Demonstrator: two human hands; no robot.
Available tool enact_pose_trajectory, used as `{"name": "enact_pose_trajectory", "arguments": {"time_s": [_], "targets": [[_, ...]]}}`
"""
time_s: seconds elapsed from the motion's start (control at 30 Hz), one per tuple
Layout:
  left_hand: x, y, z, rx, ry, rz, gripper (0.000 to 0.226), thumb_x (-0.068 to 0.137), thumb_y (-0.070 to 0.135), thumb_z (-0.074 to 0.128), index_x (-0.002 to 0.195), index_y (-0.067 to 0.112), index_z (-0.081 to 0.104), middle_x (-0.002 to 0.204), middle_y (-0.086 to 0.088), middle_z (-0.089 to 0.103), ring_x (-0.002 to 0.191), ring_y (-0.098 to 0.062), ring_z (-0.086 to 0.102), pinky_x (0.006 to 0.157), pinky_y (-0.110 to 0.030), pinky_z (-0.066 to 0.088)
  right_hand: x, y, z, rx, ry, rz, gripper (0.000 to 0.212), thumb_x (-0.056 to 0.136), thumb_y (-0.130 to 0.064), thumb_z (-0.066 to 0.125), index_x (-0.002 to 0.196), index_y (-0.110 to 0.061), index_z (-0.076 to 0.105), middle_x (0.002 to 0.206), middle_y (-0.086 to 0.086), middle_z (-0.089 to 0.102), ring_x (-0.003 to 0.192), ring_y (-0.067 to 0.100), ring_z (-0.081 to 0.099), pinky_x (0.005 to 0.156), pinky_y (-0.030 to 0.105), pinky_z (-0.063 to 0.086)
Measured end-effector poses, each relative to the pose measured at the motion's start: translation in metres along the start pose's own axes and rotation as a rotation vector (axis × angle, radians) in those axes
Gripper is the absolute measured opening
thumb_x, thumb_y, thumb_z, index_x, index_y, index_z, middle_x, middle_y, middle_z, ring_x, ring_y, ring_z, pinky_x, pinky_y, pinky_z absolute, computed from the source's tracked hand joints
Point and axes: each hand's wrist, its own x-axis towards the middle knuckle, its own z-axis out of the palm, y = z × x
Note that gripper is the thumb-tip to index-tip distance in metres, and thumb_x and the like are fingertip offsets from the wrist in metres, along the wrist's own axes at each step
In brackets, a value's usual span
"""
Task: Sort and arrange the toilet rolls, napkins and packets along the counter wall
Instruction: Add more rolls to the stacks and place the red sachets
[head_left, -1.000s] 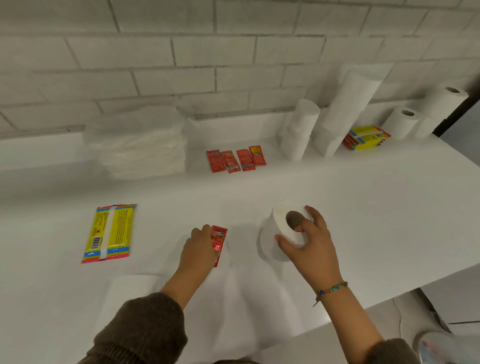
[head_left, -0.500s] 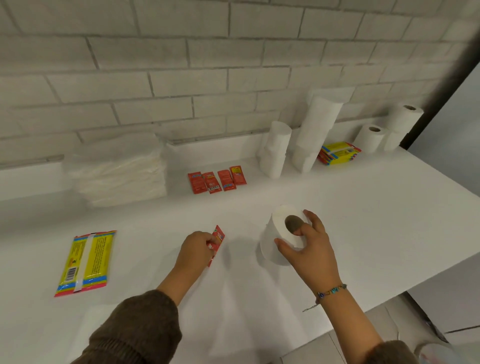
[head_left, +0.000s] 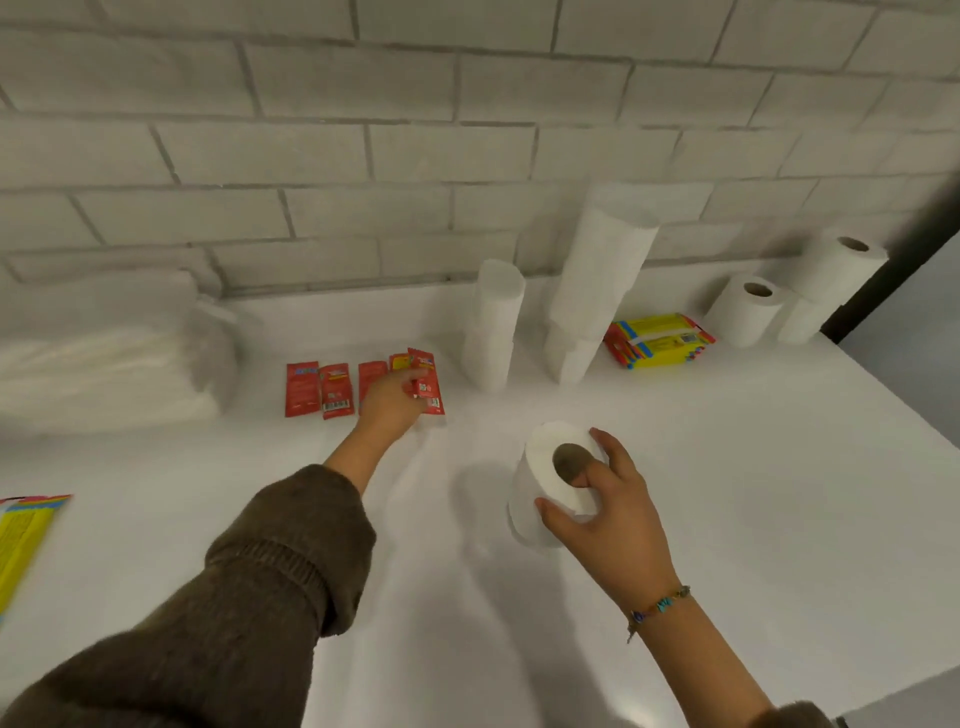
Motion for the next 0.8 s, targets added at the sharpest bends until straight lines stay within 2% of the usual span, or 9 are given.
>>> {"name": "enact_pose_trajectory", "arguments": {"time_s": [0.17,0.33,0.43,0.53,0.67,0.8], "targets": [[0.044,-0.001,0.034,0.149,0.073,-0.083,0.050,0.084,0.005,0.061,0.133,0.012,0.051,0.135,-0.016,0.053,0.121,-0.032,0.050,0.102,-0.033,0.039,0.032,0.038,-0.016,-0.041,-0.117,-0.066,0.041,0.069,-0.038,0.076,0.102,-0.017,0.061,0.149,-0.008,0.030,0.124,0.017,0.042,0.087,0.018,0.037],[0.062,-0.014,0.057,0.282,0.091,-0.136,0.048,0.087,0.011,0.059,0.134,0.014,0.048,0.133,-0.016,0.053,0.119,-0.034,0.052,0.101,-0.040,0.042,0.044,0.058,-0.021,-0.050,-0.203,-0.102,0.041,0.070,-0.041,0.075,0.100,-0.017,0.060,0.149,-0.010,0.028,0.124,0.016,0.042,0.084,0.018,0.038],[0.068,-0.026,0.062,0.615,0.079,-0.131,0.047,0.090,0.029,0.053,0.136,0.025,0.045,0.136,-0.013,0.050,0.123,-0.038,0.046,0.103,-0.054,0.037,0.047,0.064,-0.021,-0.042,-0.237,-0.109,0.041,0.070,-0.041,0.074,0.100,-0.019,0.059,0.150,-0.011,0.026,0.124,0.016,0.041,0.085,0.017,0.036],[0.070,-0.031,0.062,0.787,0.082,-0.098,0.047,0.093,0.033,0.048,0.139,0.030,0.040,0.141,-0.011,0.041,0.129,-0.039,0.035,0.104,-0.057,0.030,0.046,0.065,-0.020,-0.051,-0.264,-0.114,0.041,0.071,-0.043,0.073,0.103,-0.021,0.058,0.151,-0.011,0.024,0.126,0.016,0.040,0.086,0.016,0.035],[0.068,-0.029,0.057,0.758,0.082,-0.081,0.045,0.094,0.031,0.047,0.138,0.029,0.041,0.139,-0.011,0.043,0.129,-0.039,0.034,0.104,-0.056,0.028,0.044,0.060,-0.024,-0.058,-0.250,-0.094,0.037,0.071,-0.043,0.072,0.097,-0.021,0.058,0.150,-0.013,0.025,0.125,0.015,0.040,0.086,0.018,0.037],[0.043,-0.020,0.049,0.651,0.157,-0.073,0.041,0.095,0.033,0.046,0.135,0.024,0.046,0.137,-0.015,0.046,0.127,-0.040,0.039,0.103,-0.056,0.032,0.041,0.051,-0.030,-0.048,-0.178,-0.089,0.046,0.071,-0.041,0.074,0.110,-0.021,0.059,0.149,-0.012,0.028,0.122,0.015,0.043,0.084,0.017,0.037]]}}
